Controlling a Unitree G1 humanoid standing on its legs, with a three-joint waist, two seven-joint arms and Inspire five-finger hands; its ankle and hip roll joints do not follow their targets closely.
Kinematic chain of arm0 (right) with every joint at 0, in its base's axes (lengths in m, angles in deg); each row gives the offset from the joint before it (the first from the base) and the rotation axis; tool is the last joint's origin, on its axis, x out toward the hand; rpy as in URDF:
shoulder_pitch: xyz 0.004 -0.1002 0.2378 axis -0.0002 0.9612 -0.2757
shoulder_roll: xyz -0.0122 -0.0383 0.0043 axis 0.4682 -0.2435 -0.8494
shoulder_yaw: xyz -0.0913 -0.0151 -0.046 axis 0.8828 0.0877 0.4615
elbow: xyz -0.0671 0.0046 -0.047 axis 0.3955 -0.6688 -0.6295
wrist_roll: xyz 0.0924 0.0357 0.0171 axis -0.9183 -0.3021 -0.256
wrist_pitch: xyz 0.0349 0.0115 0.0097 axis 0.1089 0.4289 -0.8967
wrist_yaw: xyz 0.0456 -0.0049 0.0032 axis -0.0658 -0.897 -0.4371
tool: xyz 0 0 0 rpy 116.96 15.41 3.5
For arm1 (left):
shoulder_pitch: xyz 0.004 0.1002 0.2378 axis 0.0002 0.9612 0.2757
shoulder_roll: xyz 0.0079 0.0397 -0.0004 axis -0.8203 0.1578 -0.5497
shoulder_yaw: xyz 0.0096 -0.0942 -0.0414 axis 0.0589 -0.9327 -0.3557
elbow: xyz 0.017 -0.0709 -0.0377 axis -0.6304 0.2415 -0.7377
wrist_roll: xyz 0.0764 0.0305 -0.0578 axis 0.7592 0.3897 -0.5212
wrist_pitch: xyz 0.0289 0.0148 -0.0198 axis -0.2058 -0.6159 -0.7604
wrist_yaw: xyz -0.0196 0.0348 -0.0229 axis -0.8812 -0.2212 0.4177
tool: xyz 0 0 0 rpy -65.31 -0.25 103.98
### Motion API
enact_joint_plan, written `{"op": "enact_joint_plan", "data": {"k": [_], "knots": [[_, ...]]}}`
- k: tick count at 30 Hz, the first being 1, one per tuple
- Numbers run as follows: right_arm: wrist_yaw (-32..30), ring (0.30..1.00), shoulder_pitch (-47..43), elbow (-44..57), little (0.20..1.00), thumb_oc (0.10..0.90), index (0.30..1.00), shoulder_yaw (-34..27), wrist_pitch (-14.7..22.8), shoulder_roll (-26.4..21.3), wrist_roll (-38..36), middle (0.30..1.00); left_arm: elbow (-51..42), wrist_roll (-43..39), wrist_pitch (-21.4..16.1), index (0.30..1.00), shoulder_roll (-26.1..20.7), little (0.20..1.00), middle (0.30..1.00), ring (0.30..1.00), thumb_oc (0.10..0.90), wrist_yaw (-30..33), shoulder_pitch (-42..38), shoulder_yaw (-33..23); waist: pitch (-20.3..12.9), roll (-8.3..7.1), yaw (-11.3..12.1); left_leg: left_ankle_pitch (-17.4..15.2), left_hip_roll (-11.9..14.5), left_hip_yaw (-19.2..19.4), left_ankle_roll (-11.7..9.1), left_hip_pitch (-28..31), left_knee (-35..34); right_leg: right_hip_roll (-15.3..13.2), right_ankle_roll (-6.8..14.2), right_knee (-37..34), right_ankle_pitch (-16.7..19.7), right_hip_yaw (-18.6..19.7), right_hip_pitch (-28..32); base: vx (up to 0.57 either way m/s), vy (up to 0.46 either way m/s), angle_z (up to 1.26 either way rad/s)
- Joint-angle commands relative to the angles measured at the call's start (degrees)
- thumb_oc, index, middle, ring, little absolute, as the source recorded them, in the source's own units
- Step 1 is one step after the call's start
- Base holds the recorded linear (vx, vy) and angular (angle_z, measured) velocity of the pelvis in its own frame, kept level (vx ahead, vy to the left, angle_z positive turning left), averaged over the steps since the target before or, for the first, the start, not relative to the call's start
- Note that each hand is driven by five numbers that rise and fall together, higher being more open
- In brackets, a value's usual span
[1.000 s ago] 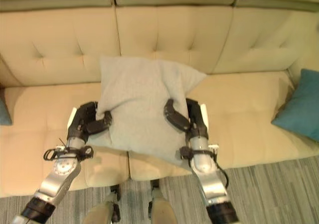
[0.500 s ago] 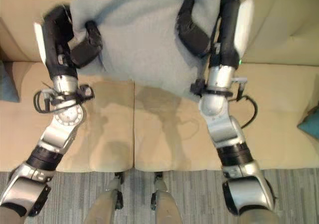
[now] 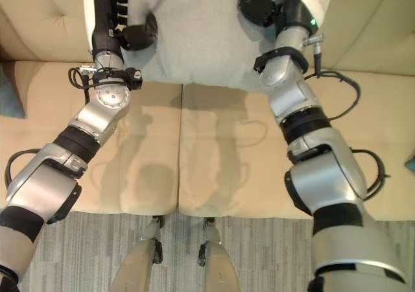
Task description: Pick up all the scattered cushions and arrange them neatly on the sofa.
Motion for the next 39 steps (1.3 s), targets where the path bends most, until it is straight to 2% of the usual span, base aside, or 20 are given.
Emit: {"op": "enact_joint_plan", "data": {"k": [1, 7, 9, 11, 22, 26, 28, 29, 31, 32, 34, 35, 36, 37, 38, 39], "knots": [[-0.2, 0.9, -6.5, 8.9, 0.9, 0.8, 0.9, 1.3, 5.5, -1.3, 2.3, 0.9, -6.9, 5.0, -6.9, 0.9, 0.2, 0.9, 0.9, 0.9, 0.8, -2.9, -8.3, 1.2, -4.0, -1.25, 0.3, -5.2, 0.1, -0.6, -3.5, 1.0, 0.0, -1.9, 4.4, 9.9, -10.6, 1.5, 0.1, 0.0, 0.0, 0.0], [4.3, 0.9, 0.0, 13.3, 0.9, 0.8, 0.9, 3.0, 5.7, -5.0, 7.1, 0.9, -10.0, 10.6, -5.0, 0.9, -4.9, 0.9, 0.9, 0.9, 0.8, -6.0, 0.8, 0.5, -3.4, -1.29, 0.3, -5.3, 0.4, -0.1, -3.7, 1.6, 0.0, -1.8, 4.3, 9.5, -10.4, 1.5, 0.6, -0.01, -0.001, -0.01], [5.4, 0.9, 5.1, 15.5, 0.9, 0.8, 0.9, 1.1, 5.9, -6.1, 7.7, 0.9, -10.7, 12.2, -4.1, 0.9, -6.8, 0.9, 0.9, 0.9, 0.8, -6.9, 5.3, -1.0, -3.2, -1.16, 0.3, -5.3, 0.5, 0.3, -3.7, 1.9, 0.0, -1.8, 4.3, 9.3, -10.4, 1.6, 0.8, -0.03, 0.005, -0.29], [6.6, 0.9, 11.9, 17.0, 0.9, 0.8, 0.9, -2.4, 5.6, -6.0, 8.5, 0.9, -11.1, 11.3, -3.9, 0.9, -6.6, 0.9, 0.9, 0.9, 0.8, -7.5, 11.9, -4.9, -2.9, -0.87, 0.2, -5.4, 0.6, 0.6, -3.8, 2.3, 0.0, -1.8, 4.1, 9.0, -10.4, 1.6, 1.2, -0.04, -0.001, -0.06], [8.9, 0.9, 29.0, 24.0, 0.9, 0.8, 0.9, -13.2, 5.7, -6.4, 8.4, 0.9, -18.2, 8.6, -4.5, 0.9, -7.7, 0.9, 0.9, 0.9, 0.8, -9.6, 27.0, -13.8, -3.4, -0.87, -0.2, -5.6, 0.9, 1.0, -3.7, 3.7, 0.0, -1.6, 3.7, 8.6, -10.8, 1.9, 2.8, -0.02, 0.0, 0.07], [12.3, 0.9, 45.0, 35.6, 0.9, 0.8, 0.9, -22.7, 8.1, -7.8, 6.3, 0.9, -28.9, 8.9, -6.0, 0.9, -11.6, 0.9, 0.9, 0.9, 0.8, -12.0, 39.8, -21.1, -4.8, -1.46, -0.7, -6.3, 1.1, 1.3, -3.4, 6.1, 0.0, -1.3, 3.8, 8.3, -11.2, 1.9, 5.3, 0.02, -0.018, -0.02], [15.8, 0.9, 57.3, 43.4, 0.9, 0.8, 0.9, -28.8, 10.4, -8.3, 7.4, 0.9, -35.0, 11.2, -6.2, 0.9, -12.0, 0.9, 0.9, 0.9, 0.8, -14.2, 51.9, -26.7, -5.8, -1.99, -1.0, -6.9, 1.2, 1.4, -3.2, 8.0, 0.0, -1.2, 3.9, 7.8, -11.6, 1.6, 7.4, 0.05, -0.04, 0.0], [15.9, 0.9, 57.4, 43.5, 0.9, 0.8, 0.9, -28.9, 10.4, -8.3, 7.4, 0.9, -35.0, 11.2, -6.2, 0.9, -12.0, 0.9, 0.9, 0.9, 0.8, -14.2, 51.9, -26.7, -5.9, -1.98, -1.0, -6.9, 1.2, 1.4, -3.2, 8.0, 0.0, -1.2, 3.9, 7.7, -11.5, 1.6, 7.4, 0.04, -0.041, -0.01], [18.1, 0.9, 69.7, 45.7, 0.9, 0.8, 0.9, -34.1, 11.3, -5.4, 10.4, 0.9, -36.8, 12.1, -5.7, 0.9, -8.7, 0.9, 0.9, 0.9, 0.8, -16.0, 63.6, -31.2, -6.7, -2.3, -1.3, -7.6, 1.4, 1.3, -2.9, 10.3, 0.0, -1.0, 4.0, 7.5, -12.5, 1.5, 9.8, 0.04, -0.046, -0.03], [18.1, 0.9, 70.0, 45.9, 0.9, 0.8, 0.9, -34.2, 11.2, -5.4, 10.5, 0.9, -37.0, 12.2, -5.7, 0.9, -8.7, 0.9, 0.9, 0.9, 0.8, -16.0, 63.8, -31.2, -6.9, -2.28, -1.3, -7.4, 1.4, 1.3, -2.9, 10.1, 0.0, -0.9, 3.9, 7.4, -12.2, 1.5, 9.7, 0.03, -0.045, -0.02], [19.1, 0.9, 78.5, 42.7, 0.9, 0.8, 0.9, -36.4, 11.7, -0.2, 12.8, 0.9, -34.8, 13.9, -4.6, 0.9, -5.6, 0.9, 0.9, 0.9, 0.8, -18.3, 73.3, -33.7, -7.5, -2.32, -1.5, -7.8, 1.8, 1.6, -2.7, 12.4, 0.0, -0.7, 3.8, 7.5, -13.1, 1.4, 12.2, -0.01, -0.061, -0.05], [19.1, 0.9, 78.6, 42.8, 0.9, 0.8, 0.9, -36.5, 11.8, -0.2, 12.8, 0.9, -34.9, 13.9, -4.6, 0.9, -5.6, 0.9, 0.9, 0.9, 0.8, -18.3, 73.3, -33.7, -7.7, -2.3, -1.5, -7.6, 1.9, 1.6, -2.7, 12.2, 0.0, -0.7, 3.8, 7.4, -12.8, 1.4, 12.0, -0.03, -0.058, -0.08], [19.4, 0.9, 80.6, 40.0, 0.9, 0.8, 0.9, -36.4, 12.0, 1.7, 13.1, 0.9, -32.8, 16.0, -3.9, 0.9, -5.1, 0.9, 0.9, 0.9, 0.8, -18.5, 75.5, -33.7, -7.9, -2.24, -1.6, -7.8, 1.9, 1.7, -2.5, 13.1, 0.0, -0.6, 3.8, 7.6, -13.3, 1.5, 12.8, -0.03, -0.063, -0.06], [19.5, 0.9, 83.2, 34.8, 0.9, 0.8, 0.9, -35.7, 11.8, 4.5, 14.5, 0.9, -29.3, 17.0, -2.7, 0.9, -2.6, 0.9, 0.9, 0.9, 0.8, -19.7, 79.6, -34.0, -8.3, -2.05, -1.6, -7.6, 2.2, 1.8, -2.3, 14.3, 0.0, -0.4, 3.6, 7.8, -13.6, 1.6, 14.1, -0.03, -0.063, -0.04], [19.4, 0.9, 83.2, 34.7, 0.9, 0.8, 0.9, -35.7, 11.9, 4.5, 14.5, 0.9, -29.3, 17.0, -2.7, 0.9, -2.6, 0.9, 0.9, 0.9, 0.8, -19.7, 79.6, -34.0, -8.4, -2.01, -1.6, -7.5, 2.3, 1.8, -2.3, 14.1, 0.0, -0.3, 3.6, 7.7, -13.3, 1.6, 14.0, -0.03, -0.074, -0.02], [19.7, 0.9, 83.9, 30.2, 0.9, 0.8, 0.9, -34.4, 11.8, 6.3, 14.1, 0.9, -25.7, 18.3, -2.3, 0.9, -1.8, 0.9, 0.9, 0.9, 0.8, -19.7, 80.9, -33.4, -8.6, -1.97, -1.7, -7.5, 2.4, 1.9, -2.3, 15.0, 0.0, -0.2, 3.5, 7.9, -13.8, 1.7, 14.9, -0.03, -0.077, -0.01]]}}
